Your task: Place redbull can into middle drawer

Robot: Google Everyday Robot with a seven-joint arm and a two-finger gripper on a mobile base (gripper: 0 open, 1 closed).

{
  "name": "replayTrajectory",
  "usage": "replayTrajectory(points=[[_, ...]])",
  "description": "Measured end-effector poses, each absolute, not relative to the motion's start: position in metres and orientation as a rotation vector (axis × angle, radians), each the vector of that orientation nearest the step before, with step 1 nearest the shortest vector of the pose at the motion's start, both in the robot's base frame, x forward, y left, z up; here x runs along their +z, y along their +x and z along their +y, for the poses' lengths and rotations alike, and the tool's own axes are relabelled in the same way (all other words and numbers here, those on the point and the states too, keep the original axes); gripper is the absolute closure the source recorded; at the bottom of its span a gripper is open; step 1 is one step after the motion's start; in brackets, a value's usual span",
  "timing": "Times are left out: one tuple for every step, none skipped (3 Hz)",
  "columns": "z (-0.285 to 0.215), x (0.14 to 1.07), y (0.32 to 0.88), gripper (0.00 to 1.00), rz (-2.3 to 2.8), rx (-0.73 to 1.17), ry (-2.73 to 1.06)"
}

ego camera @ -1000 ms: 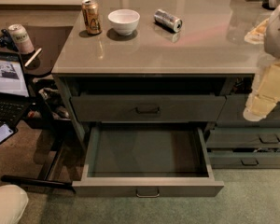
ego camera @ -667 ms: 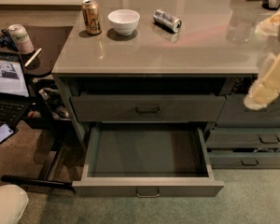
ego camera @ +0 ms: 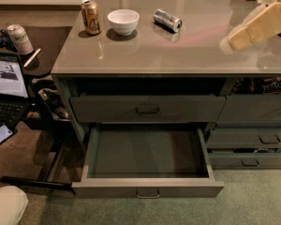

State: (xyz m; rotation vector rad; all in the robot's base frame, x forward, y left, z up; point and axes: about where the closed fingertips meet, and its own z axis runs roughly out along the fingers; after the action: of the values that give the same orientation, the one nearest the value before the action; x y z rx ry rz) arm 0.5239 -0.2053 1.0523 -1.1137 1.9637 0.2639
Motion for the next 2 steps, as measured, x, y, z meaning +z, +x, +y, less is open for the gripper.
replayTrajectory(points=[[-0.205,1.052,0.524,0.00,1.964,0.264,-1.114],[-0.202,1.050,0.541,0.00,1.994,0.269,-1.048]])
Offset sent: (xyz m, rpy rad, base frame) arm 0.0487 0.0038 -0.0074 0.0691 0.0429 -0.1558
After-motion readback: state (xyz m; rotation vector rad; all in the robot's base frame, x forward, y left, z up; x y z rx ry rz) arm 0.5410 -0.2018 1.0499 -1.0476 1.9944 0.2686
